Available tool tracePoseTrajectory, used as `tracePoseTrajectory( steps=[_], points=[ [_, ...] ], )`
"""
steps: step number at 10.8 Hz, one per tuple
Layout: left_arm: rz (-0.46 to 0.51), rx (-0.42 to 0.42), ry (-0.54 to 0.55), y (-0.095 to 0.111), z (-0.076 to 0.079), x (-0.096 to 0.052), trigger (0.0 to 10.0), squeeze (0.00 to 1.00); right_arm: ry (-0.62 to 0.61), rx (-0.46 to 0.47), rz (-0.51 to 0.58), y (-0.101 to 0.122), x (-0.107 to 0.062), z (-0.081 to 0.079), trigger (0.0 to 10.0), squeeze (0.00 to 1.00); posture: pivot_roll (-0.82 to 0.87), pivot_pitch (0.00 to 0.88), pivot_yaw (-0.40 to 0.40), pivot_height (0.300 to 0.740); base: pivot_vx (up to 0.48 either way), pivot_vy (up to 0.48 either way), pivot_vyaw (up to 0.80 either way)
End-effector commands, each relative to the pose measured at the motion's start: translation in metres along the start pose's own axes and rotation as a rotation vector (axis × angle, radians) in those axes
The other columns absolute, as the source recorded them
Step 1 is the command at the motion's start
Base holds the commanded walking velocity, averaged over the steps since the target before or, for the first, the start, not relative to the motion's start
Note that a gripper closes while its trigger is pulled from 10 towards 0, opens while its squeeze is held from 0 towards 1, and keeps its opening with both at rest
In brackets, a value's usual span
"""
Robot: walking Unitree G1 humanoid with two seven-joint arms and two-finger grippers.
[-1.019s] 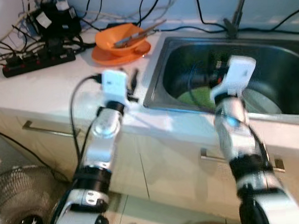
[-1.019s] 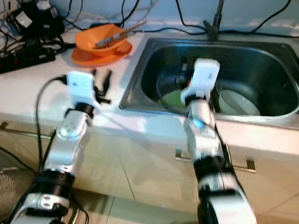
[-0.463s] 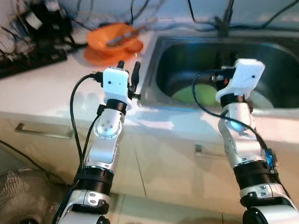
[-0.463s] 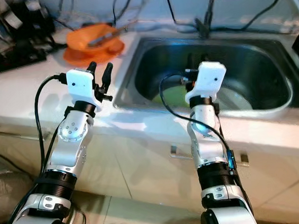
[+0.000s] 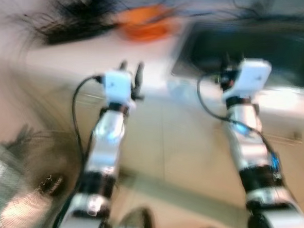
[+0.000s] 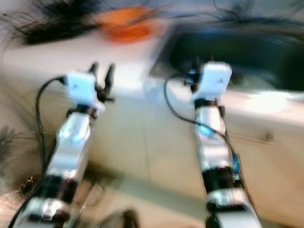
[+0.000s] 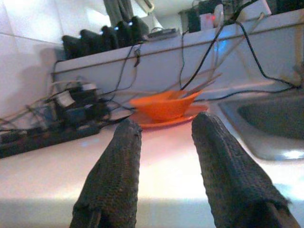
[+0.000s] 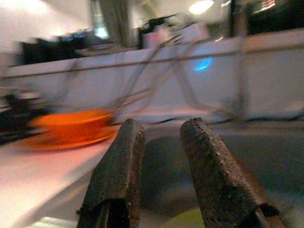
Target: Kitchen organization
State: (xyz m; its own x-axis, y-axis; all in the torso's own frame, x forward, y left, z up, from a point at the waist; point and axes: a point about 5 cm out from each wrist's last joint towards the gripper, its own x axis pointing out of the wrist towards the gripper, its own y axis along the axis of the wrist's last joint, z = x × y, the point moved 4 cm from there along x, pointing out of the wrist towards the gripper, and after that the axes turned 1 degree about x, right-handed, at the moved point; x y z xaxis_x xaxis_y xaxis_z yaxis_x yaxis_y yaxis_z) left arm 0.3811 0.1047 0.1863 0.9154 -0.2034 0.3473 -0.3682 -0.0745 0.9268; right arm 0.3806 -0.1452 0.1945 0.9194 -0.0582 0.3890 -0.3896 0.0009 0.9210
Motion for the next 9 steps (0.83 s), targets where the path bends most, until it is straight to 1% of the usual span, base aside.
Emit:
tracePoseTrajectory(
  steps=[1,5,6,7,8,9],
  points=[
    [0.029,0.007,-0.017,0.009,0.005,0.006,10.0,0.00,-0.009,-0.011,0.018,0.006,0.003,0.004,10.0,0.00,0.03,0.048,0.045,0.740,-0.326,0.000,0.00],
    [0.023,-0.004,-0.016,0.007,0.006,0.005,10.0,0.00,0.010,-0.005,-0.009,-0.001,-0.001,-0.001,10.0,0.00,0.02,0.055,0.041,0.740,-0.325,0.000,0.00],
    [0.020,-0.007,-0.014,0.006,0.005,0.005,10.0,0.00,0.021,-0.006,-0.028,-0.006,-0.003,-0.003,10.0,0.00,0.02,0.054,0.040,0.740,-0.311,0.000,0.00],
    [-0.025,-0.032,-0.002,-0.004,0.002,0.003,10.0,0.00,0.051,-0.006,-0.063,-0.015,-0.007,-0.008,10.0,0.00,0.02,0.053,0.039,0.740,0.000,0.000,0.00],
    [-0.116,-0.049,0.018,-0.025,-0.002,-0.002,10.0,0.00,0.071,-0.001,-0.121,-0.030,-0.012,-0.011,10.0,0.00,0.02,0.049,0.038,0.740,0.000,0.000,0.00],
    [-0.241,-0.045,0.002,-0.055,-0.003,-0.014,10.0,0.00,0.129,-0.003,-0.211,-0.051,-0.022,-0.021,10.0,0.00,0.02,0.050,0.038,0.740,0.000,0.000,0.00]
  ],
)
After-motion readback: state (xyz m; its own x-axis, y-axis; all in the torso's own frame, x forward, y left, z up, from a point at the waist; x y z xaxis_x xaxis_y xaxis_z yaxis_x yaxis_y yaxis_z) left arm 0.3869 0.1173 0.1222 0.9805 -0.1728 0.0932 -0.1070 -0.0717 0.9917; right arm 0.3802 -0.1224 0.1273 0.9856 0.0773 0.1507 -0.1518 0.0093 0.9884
